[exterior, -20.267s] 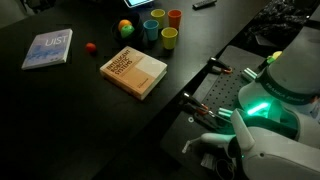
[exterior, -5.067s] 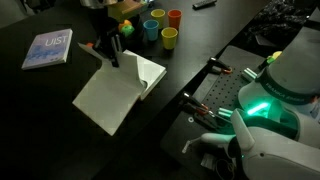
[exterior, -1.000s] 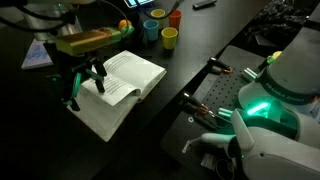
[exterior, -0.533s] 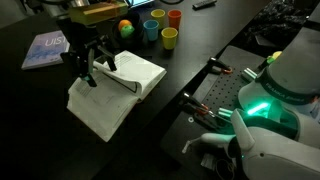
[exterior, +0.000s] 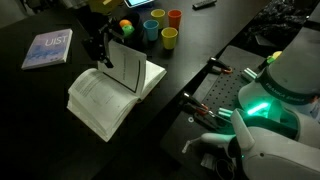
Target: Open the book
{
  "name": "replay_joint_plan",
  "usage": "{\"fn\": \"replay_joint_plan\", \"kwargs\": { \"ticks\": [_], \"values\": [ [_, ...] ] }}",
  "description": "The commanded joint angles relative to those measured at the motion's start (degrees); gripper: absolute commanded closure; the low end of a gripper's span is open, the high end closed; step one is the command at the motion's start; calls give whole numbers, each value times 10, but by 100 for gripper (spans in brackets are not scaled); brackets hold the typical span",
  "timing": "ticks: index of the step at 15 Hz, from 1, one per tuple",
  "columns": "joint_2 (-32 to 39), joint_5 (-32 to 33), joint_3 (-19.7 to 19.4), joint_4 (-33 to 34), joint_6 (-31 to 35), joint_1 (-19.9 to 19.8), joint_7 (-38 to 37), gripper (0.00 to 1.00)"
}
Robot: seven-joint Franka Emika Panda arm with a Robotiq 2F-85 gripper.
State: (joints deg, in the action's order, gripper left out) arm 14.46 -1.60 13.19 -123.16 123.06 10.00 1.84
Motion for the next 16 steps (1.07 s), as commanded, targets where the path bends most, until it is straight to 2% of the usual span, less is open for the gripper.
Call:
{"fn": "replay_joint_plan", "kwargs": {
  "ticks": [1, 9, 16],
  "values": [
    [-15, 28, -12, -1, -3, 12, -20, 0],
    [-22, 100, -20, 18, -4, 15, -45, 0],
    [-24, 118, -24, 15, -4, 13, -57, 0]
  ]
}}
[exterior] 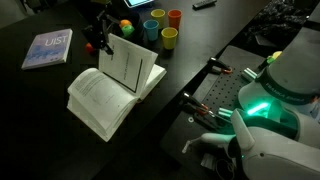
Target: Open the book
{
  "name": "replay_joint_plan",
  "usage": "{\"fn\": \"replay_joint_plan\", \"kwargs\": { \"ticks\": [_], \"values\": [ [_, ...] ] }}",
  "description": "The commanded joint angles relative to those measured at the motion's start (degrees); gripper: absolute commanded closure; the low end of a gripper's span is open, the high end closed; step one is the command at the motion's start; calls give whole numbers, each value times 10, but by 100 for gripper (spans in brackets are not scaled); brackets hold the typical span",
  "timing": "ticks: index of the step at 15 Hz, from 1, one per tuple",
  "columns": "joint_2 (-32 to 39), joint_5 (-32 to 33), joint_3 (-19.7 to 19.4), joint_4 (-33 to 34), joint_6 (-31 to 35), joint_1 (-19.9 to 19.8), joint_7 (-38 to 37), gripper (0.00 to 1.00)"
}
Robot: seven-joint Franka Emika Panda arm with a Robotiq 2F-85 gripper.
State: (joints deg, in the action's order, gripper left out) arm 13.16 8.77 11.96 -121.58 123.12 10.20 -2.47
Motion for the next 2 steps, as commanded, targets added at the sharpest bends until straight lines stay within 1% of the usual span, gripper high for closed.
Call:
{"fn": "replay_joint_plan", "kwargs": {
  "ticks": [1, 2],
  "values": [
    [-11, 15, -12, 0, -5, 11, -15, 0],
    [-11, 16, -12, -1, -4, 12, -17, 0]
  ]
}}
